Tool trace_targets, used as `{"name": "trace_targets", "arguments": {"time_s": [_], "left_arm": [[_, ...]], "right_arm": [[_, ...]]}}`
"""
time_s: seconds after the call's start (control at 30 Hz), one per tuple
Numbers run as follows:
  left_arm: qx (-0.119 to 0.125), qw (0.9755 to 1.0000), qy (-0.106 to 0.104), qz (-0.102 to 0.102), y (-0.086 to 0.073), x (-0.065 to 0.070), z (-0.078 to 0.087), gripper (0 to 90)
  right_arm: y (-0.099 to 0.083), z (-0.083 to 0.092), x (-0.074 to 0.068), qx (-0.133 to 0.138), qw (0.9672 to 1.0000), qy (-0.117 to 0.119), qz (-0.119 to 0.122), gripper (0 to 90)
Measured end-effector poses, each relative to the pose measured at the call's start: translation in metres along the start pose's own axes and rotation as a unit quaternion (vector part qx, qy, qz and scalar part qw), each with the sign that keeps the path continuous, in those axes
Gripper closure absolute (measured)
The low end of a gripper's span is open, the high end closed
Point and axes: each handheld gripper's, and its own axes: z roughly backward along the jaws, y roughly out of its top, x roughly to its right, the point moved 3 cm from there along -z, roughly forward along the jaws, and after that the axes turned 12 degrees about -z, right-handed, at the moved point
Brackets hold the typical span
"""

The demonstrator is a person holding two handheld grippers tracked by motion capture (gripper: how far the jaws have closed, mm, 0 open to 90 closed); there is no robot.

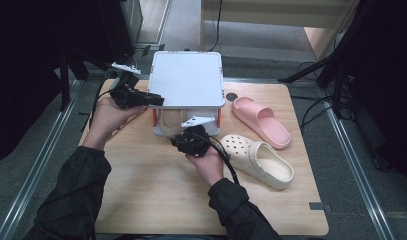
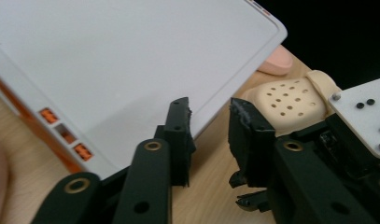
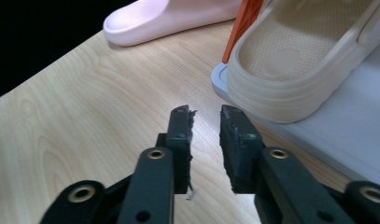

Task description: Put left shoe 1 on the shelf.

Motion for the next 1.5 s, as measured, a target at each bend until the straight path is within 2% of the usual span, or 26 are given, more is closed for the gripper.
{"name": "trace_targets", "arguments": {"time_s": [0.07, 0.17, 0.27, 0.3, 0.37, 0.5, 0.8, 0.83, 0.93, 1.07, 1.2, 1.3, 1.4, 1.5], "left_arm": [[-0.001, 1.0, -0.004, 0.003, 0.0, 0.002, -0.001, 61.7], [-0.007, 0.9999, -0.011, 0.0, -0.001, 0.009, -0.006, 56.5], [-0.014, 0.9999, -0.007, -0.005, -0.003, 0.011, -0.008, 53.1], [-0.003, 0.9999, -0.011, -0.005, -0.005, 0.013, -0.009, 51.5], [0.002, 0.9999, -0.017, -0.002, -0.007, 0.016, -0.01, 48.9], [-0.002, 0.9999, -0.005, -0.009, -0.015, 0.022, -0.01, 46.1], [0.005, 1.0, 0.003, -0.008, -0.033, 0.033, -0.007, 43.3], [0.004, 0.9999, 0.006, -0.011, -0.037, 0.037, -0.008, 42.9], [0.004, 0.9999, 0.01, -0.013, -0.04, 0.04, -0.009, 42.3], [-0.006, 0.9998, 0.012, -0.017, -0.048, 0.048, -0.012, 41.8], [-0.006, 0.9995, 0.021, -0.022, -0.057, 0.056, -0.013, 41.9], [-0.008, 0.9994, 0.026, -0.021, -0.063, 0.06, -0.012, 41.8], [-0.003, 0.9994, 0.028, -0.021, -0.068, 0.063, -0.012, 41.7], [-0.005, 0.9988, 0.038, -0.029, -0.08, 0.068, -0.014, 41.4]], "right_arm": [[-0.002, 0.005, 0.0, -0.001, 1.0, 0.001, 0.008, 71.5], [-0.006, 0.015, 0.002, 0.0, 0.9999, 0.009, 0.007, 68.6], [-0.008, 0.021, 0.003, -0.002, 0.9998, 0.019, 0.008, 63.9], [-0.01, 0.026, 0.004, -0.003, 0.9997, 0.021, 0.013, 62.7], [-0.013, 0.031, 0.005, -0.006, 0.9995, 0.026, 0.016, 62.3], [-0.017, 0.04, 0.005, -0.011, 0.9991, 0.032, 0.024, 61.5], [-0.023, 0.057, 0.005, -0.012, 0.9984, 0.042, 0.035, 61.0], [-0.025, 0.065, 0.004, -0.007, 0.9979, 0.052, 0.036, 61.0], [-0.027, 0.07, 0.005, -0.011, 0.9976, 0.054, 0.043, 61.0], [-0.028, 0.083, 0.014, -0.009, 0.9975, 0.053, 0.045, 61.0], [-0.032, 0.099, 0.027, -0.003, 0.9982, 0.055, 0.025, 61.7], [-0.036, 0.107, 0.035, -0.008, 0.9981, 0.056, 0.023, 62.2], [-0.038, 0.111, 0.039, -0.012, 0.998, 0.056, 0.026, 62.2], [-0.041, 0.118, 0.047, -0.014, 0.9984, 0.045, 0.032, 62.2]]}}
